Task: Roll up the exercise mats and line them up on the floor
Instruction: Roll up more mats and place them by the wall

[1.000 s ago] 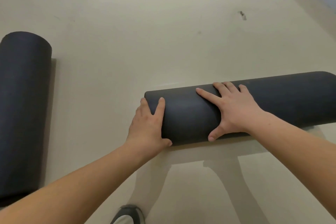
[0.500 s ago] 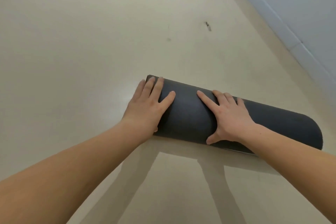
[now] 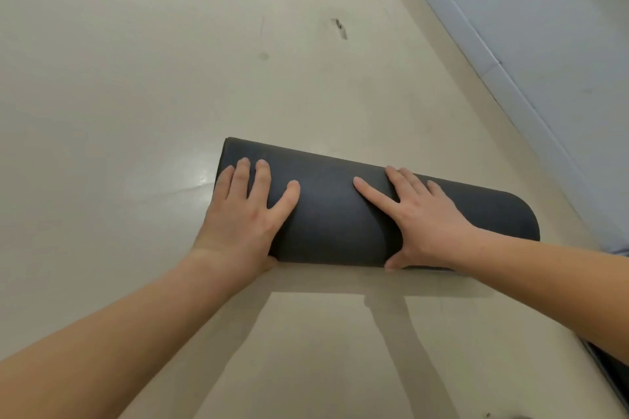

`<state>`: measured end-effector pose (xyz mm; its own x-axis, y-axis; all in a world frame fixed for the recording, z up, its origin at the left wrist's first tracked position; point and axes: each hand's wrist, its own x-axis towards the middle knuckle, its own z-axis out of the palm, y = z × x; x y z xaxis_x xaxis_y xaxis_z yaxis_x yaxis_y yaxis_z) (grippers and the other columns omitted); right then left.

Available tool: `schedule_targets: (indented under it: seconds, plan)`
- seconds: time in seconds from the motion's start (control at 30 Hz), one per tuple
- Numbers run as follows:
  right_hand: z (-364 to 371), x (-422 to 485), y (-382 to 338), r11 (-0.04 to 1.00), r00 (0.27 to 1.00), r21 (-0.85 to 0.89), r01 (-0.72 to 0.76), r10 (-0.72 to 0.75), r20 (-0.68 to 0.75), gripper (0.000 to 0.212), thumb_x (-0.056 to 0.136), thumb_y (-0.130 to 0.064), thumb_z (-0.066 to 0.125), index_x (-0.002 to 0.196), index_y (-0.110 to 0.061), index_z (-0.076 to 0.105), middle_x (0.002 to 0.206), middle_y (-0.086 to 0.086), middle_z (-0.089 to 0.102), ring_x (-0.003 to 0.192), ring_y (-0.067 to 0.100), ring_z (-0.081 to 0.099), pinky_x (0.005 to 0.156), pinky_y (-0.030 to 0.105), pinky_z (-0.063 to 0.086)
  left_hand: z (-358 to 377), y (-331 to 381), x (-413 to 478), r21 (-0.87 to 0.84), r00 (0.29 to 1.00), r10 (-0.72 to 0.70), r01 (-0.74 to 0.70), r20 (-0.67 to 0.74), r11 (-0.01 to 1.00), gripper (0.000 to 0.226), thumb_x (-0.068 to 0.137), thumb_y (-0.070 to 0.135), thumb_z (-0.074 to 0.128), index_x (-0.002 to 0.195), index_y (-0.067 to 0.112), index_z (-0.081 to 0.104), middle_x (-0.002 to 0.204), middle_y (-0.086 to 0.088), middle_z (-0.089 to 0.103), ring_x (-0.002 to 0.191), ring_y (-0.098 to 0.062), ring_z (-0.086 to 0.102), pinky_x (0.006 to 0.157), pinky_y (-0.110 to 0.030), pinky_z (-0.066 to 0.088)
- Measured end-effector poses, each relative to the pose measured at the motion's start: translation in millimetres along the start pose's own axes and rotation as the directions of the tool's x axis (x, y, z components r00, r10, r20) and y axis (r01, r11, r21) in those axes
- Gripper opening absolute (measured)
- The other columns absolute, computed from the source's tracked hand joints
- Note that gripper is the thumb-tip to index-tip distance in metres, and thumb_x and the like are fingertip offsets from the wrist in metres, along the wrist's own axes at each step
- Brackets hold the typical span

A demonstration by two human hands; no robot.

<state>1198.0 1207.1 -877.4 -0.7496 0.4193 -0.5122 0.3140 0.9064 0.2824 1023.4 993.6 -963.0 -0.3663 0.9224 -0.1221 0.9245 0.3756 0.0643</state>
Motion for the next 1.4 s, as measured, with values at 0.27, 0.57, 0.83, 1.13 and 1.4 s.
schedule_targets:
  seconds: [0.27,0.57,0.83,1.13,1.4]
  plan:
    - [48.4,-34.2,98.6,0.990,0.991,0.092,-0.109,0.116,-0.073,0.140,0.067,-0.079,0.075,0.150,-0.053,-0.034,0.170,0.010,-0.007,0.159,0.030,-0.002,0.125,0.055,0.020,-24.8,44.0,45.5,0.095,0.998,-0.015,0.010,0.059,0.995,0.130,0.063,0.082,0.077,0.164,0.029,0.014,0.165,-0.029,0.020,0.150,-0.053,0.020,0.125,-0.056,0.016]
    - [131.5,-43.2,233.3,0.960,0.961,0.198,-0.198,0.230,-0.152,0.136,0.062,-0.085,0.070,0.148,-0.057,-0.032,0.170,0.007,0.001,0.158,0.031,0.000,0.123,0.064,0.016,-59.7,170.6,151.0,0.199,0.989,0.003,-0.033,0.149,0.979,0.129,0.068,0.082,0.074,0.161,0.031,0.001,0.167,-0.026,0.011,0.152,-0.049,0.015,0.128,-0.053,0.015]
    - [198.2,-80.2,361.7,0.888,0.926,0.355,-0.293,0.356,-0.125,0.143,0.060,-0.085,0.074,0.153,-0.050,-0.030,0.171,0.007,-0.014,0.158,0.035,-0.005,0.128,0.054,0.012,-76.0,277.5,258.1,0.270,0.990,0.076,-0.105,0.115,0.957,0.132,0.048,0.082,0.079,0.154,0.035,0.016,0.155,-0.014,0.036,0.138,-0.037,0.036,0.113,-0.045,0.040]
    - [263.2,-113.4,452.1,0.805,0.840,0.355,-0.476,0.536,-0.088,0.129,0.073,-0.080,0.071,0.157,-0.049,-0.021,0.173,0.006,0.000,0.158,0.037,0.004,0.125,0.060,0.017,-61.1,382.5,342.8,0.290,0.998,0.017,-0.001,-0.054,0.957,0.126,0.068,0.060,0.089,0.162,0.035,0.009,0.161,-0.011,0.023,0.146,-0.037,0.025,0.112,-0.048,0.038]
    - [269.1,-102.6,477.1,0.819,0.859,0.349,-0.455,0.507,-0.070,0.132,0.068,-0.081,0.073,0.154,-0.052,-0.024,0.171,0.008,-0.001,0.157,0.040,0.001,0.121,0.069,0.016,-17.5,488.3,279.2,-0.738,0.945,-0.299,0.297,0.135,0.606,0.107,0.088,0.049,0.080,0.165,0.043,0.006,0.162,-0.002,0.029,0.140,-0.028,0.046,0.112,-0.047,0.048]
